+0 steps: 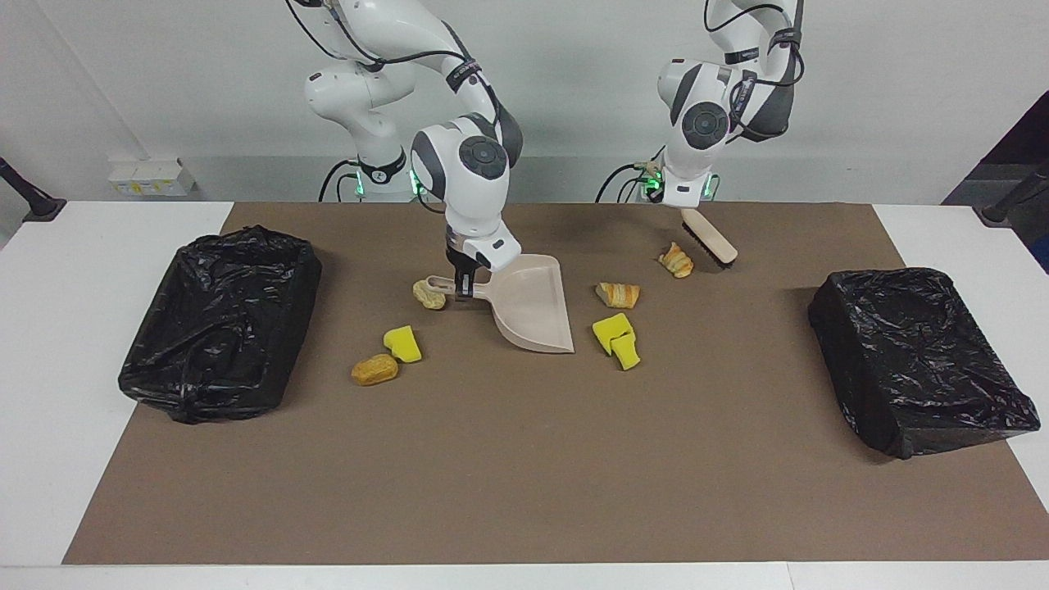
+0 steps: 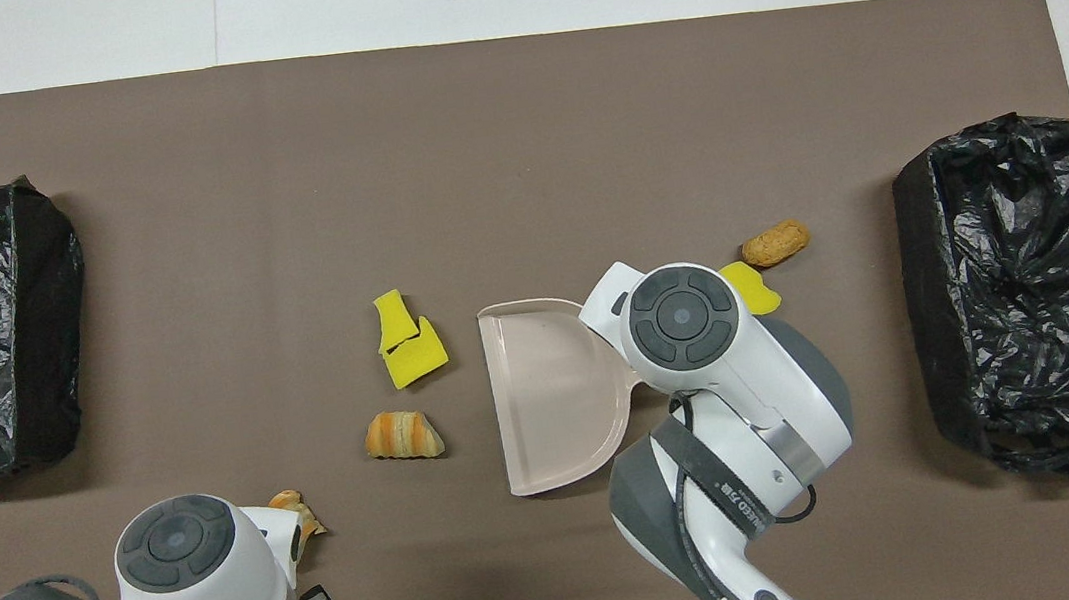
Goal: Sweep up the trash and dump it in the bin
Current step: 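Sweep the scraps toward the dustpan with the left gripper's brush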
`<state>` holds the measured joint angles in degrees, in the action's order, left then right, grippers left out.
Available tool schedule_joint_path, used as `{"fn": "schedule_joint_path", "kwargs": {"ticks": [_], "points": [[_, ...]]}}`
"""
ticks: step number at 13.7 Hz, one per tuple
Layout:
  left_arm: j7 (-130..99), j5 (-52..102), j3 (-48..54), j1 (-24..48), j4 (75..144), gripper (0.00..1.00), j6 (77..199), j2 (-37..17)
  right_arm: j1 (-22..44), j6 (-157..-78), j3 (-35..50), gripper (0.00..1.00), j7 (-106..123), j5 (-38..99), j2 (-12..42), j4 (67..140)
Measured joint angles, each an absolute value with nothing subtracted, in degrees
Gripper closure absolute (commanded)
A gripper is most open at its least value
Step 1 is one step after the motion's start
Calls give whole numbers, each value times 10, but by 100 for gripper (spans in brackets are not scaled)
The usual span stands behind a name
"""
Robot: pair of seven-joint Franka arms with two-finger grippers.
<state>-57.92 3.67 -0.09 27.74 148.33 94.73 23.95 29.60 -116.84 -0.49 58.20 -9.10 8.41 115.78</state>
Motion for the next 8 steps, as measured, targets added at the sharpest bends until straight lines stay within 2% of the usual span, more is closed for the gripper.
{"fn": "schedule_joint_path", "kwargs": {"ticks": [4, 8], "points": [[-587, 37, 3, 307, 1507, 100, 1063, 220, 297, -1168, -4, 100, 559, -91, 81, 1160], [-585, 37, 5, 318, 1484, 100, 1225, 137, 297, -1168, -4, 100, 553, -91, 80, 1161]]}}
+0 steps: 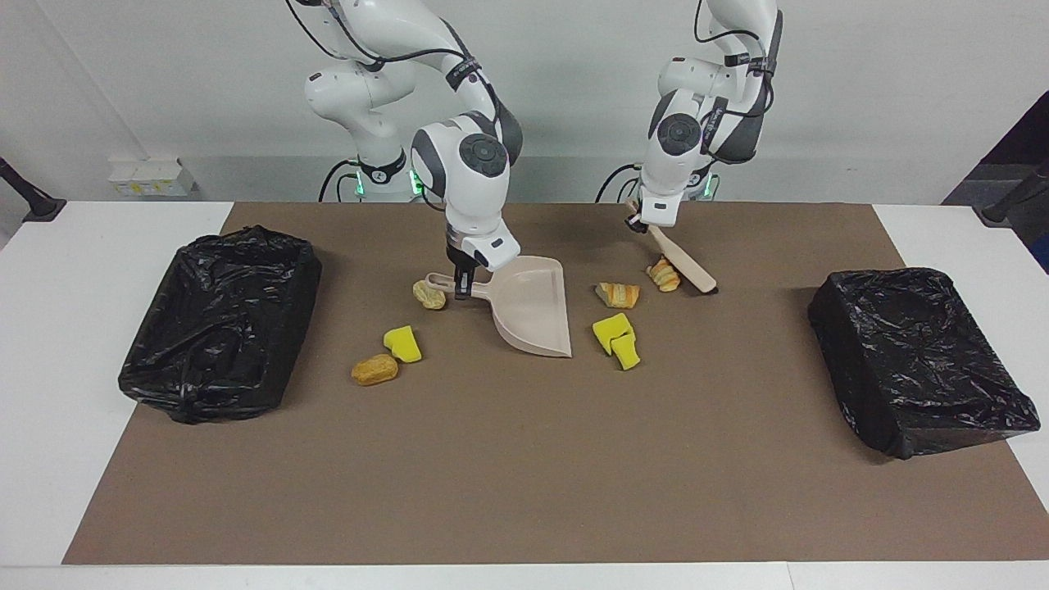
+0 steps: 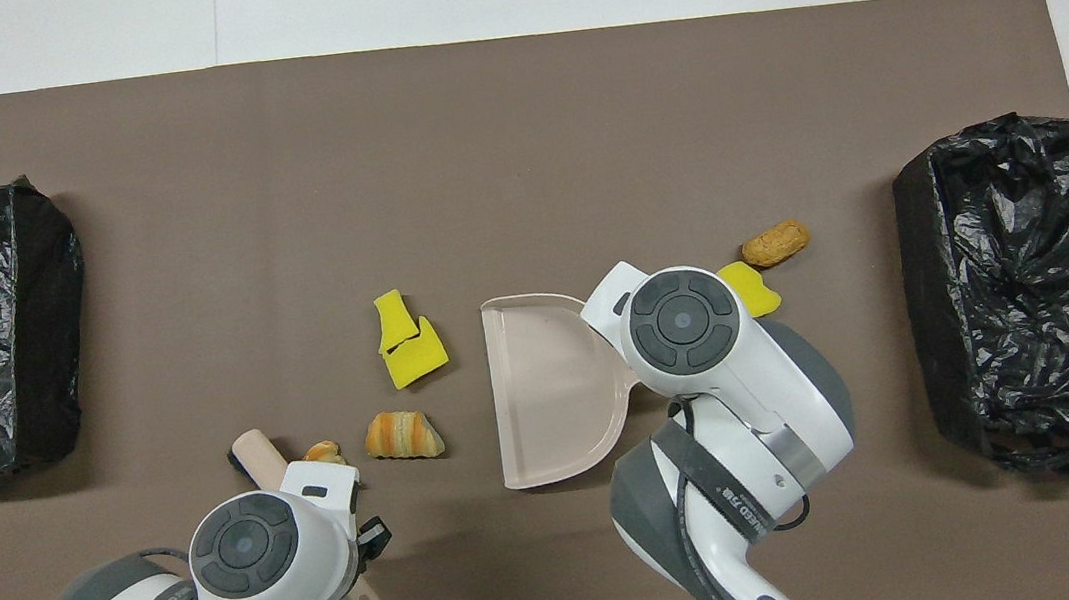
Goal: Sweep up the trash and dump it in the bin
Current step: 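Sweep the scraps toward the dustpan with the left gripper's brush, then brush the sponges and bread into the dustpan held by the right gripper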
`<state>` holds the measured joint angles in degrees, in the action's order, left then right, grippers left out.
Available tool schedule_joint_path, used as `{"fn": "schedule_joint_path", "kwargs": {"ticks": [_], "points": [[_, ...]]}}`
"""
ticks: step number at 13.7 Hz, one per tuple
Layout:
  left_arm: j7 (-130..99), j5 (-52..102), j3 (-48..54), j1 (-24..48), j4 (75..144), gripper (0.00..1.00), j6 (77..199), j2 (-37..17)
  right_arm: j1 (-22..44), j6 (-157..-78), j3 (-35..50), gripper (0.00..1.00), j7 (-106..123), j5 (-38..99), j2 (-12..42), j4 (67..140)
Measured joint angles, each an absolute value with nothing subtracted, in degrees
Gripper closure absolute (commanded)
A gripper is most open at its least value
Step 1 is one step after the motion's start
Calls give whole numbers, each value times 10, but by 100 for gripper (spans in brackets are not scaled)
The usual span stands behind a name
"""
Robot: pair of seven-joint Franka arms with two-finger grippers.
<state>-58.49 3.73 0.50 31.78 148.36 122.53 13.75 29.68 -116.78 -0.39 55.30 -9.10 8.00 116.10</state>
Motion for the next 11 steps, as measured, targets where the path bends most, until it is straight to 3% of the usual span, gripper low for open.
{"fn": "schedule_joint_path", "kwargs": {"ticks": [4, 11], "points": [[-498, 63, 6, 331, 1408, 100, 1287, 69, 297, -1168, -4, 100, 553, -91, 80, 1161], [-438, 111, 12, 453, 1378, 100, 1328, 59, 297, -1168, -4, 100, 552, -91, 80, 1161]]}}
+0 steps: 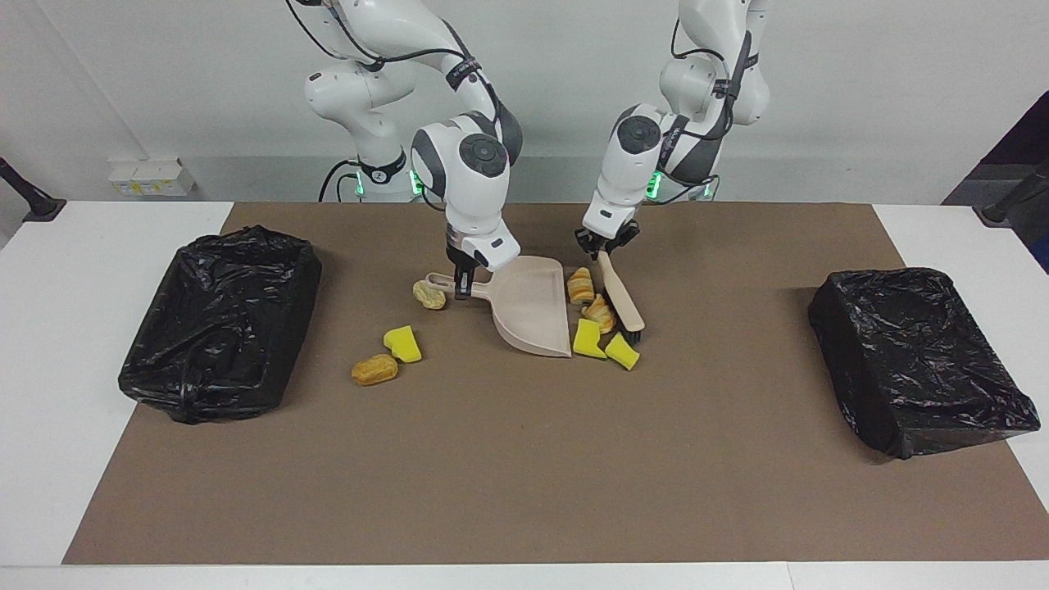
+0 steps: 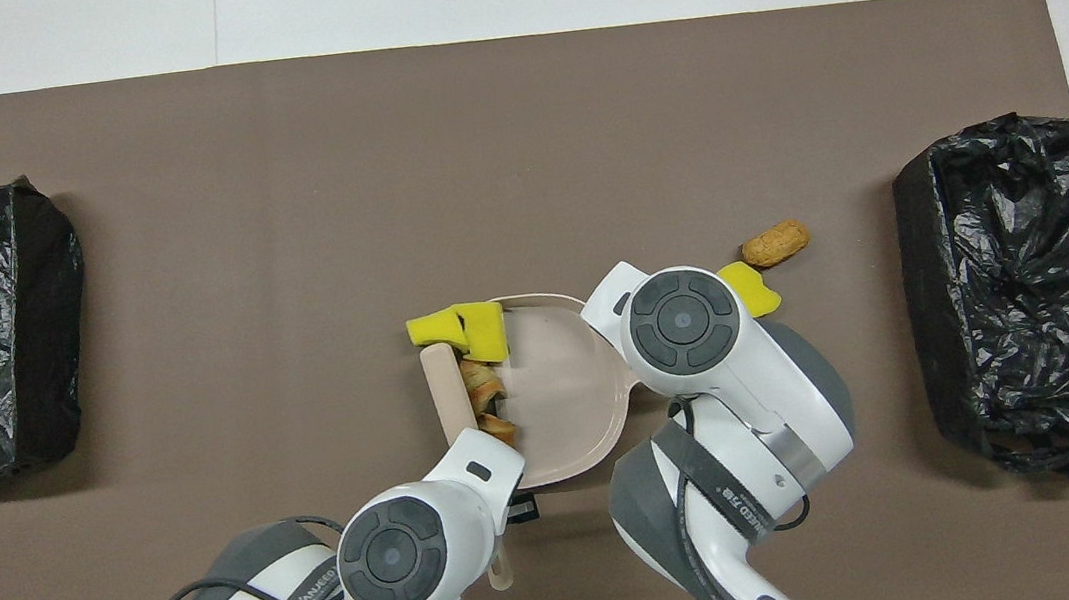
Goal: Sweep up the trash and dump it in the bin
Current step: 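Brush the sponges and bread into the dustpan held by the right gripper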
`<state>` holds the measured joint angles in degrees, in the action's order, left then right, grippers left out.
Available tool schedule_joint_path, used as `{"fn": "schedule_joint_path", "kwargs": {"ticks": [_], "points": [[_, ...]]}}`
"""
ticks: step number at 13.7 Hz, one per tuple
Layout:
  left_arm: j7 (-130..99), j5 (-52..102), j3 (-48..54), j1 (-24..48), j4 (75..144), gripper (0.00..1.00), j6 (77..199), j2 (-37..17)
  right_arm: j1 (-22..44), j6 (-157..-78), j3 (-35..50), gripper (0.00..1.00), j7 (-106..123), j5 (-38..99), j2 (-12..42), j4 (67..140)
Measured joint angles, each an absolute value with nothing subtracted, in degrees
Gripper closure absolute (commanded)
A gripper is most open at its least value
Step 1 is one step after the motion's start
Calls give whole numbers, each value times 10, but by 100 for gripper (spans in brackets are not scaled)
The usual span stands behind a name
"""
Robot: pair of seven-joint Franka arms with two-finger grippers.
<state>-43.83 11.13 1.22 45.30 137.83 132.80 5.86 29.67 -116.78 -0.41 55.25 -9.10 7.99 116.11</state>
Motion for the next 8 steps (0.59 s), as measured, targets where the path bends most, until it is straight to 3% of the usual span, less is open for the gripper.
{"fn": "schedule_joint_path", "kwargs": {"ticks": [4, 8], "points": [[-438, 119, 4, 465, 1298, 100, 1271, 55, 297, -1168, -4, 100, 552, -91, 80, 1161], [-393, 119, -8, 408, 1258, 100, 1199, 62, 297, -1168, -4, 100, 552, -91, 80, 1161]]}}
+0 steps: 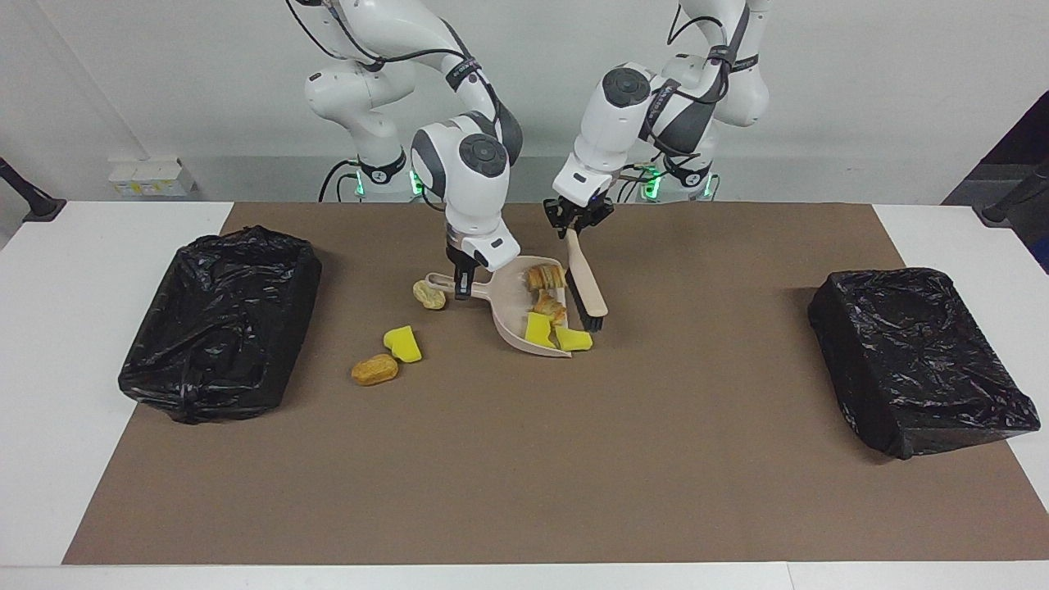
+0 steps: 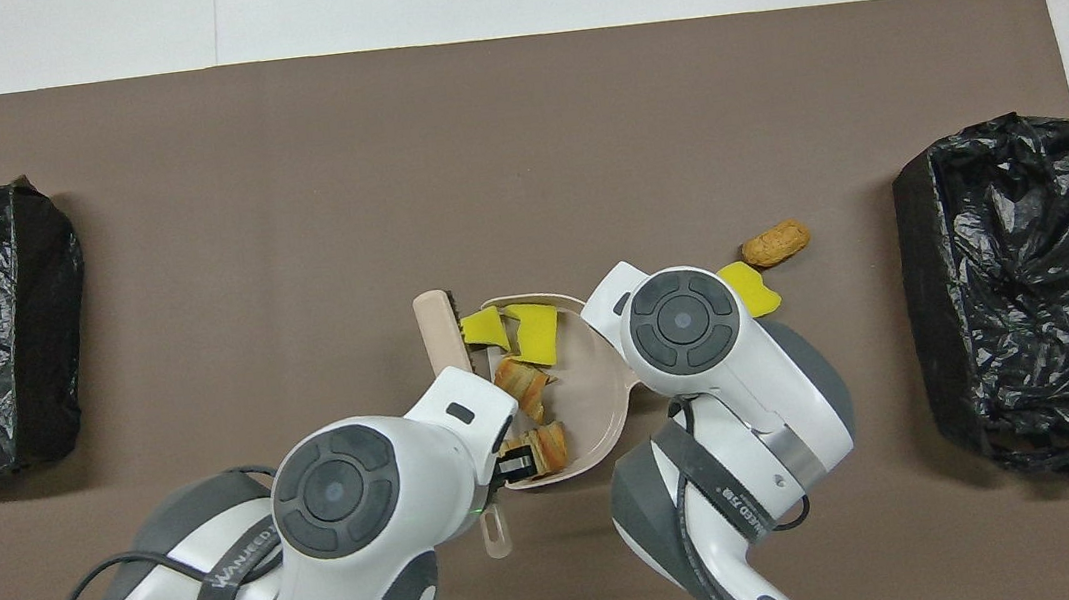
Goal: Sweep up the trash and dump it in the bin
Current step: 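Brush the sponges and bread into the dustpan held by the right gripper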
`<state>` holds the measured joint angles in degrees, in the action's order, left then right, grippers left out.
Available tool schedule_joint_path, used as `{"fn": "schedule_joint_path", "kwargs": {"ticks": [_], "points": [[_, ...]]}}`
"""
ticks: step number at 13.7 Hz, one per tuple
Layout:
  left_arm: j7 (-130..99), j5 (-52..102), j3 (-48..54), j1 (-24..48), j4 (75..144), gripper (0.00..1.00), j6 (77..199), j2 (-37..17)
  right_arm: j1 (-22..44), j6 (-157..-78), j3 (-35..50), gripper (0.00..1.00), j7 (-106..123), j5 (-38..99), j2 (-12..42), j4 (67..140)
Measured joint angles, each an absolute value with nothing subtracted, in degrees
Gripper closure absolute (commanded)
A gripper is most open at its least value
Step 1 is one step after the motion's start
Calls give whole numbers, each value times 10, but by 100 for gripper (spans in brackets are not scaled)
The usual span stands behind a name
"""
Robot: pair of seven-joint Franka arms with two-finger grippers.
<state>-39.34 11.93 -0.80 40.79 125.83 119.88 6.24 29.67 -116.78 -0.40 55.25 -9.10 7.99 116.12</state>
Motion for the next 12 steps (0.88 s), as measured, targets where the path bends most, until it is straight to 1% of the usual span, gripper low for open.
{"fn": "schedule_joint_path", "kwargs": {"ticks": [3, 6, 9, 12], "points": [[-281, 117, -11, 355, 1261, 100, 1190, 52, 297, -1168, -4, 100, 552, -91, 80, 1161], [-190, 116, -12, 311, 1266, 100, 1189, 24, 297, -1168, -4, 100, 552, -91, 80, 1161], [-171, 116, -5, 311, 1268, 100, 1197, -8, 297, -1168, -4, 100, 552, -91, 80, 1161], [-170, 116, 4, 348, 1270, 100, 1198, -22, 297, -1168, -4, 100, 552, -91, 80, 1161]]}}
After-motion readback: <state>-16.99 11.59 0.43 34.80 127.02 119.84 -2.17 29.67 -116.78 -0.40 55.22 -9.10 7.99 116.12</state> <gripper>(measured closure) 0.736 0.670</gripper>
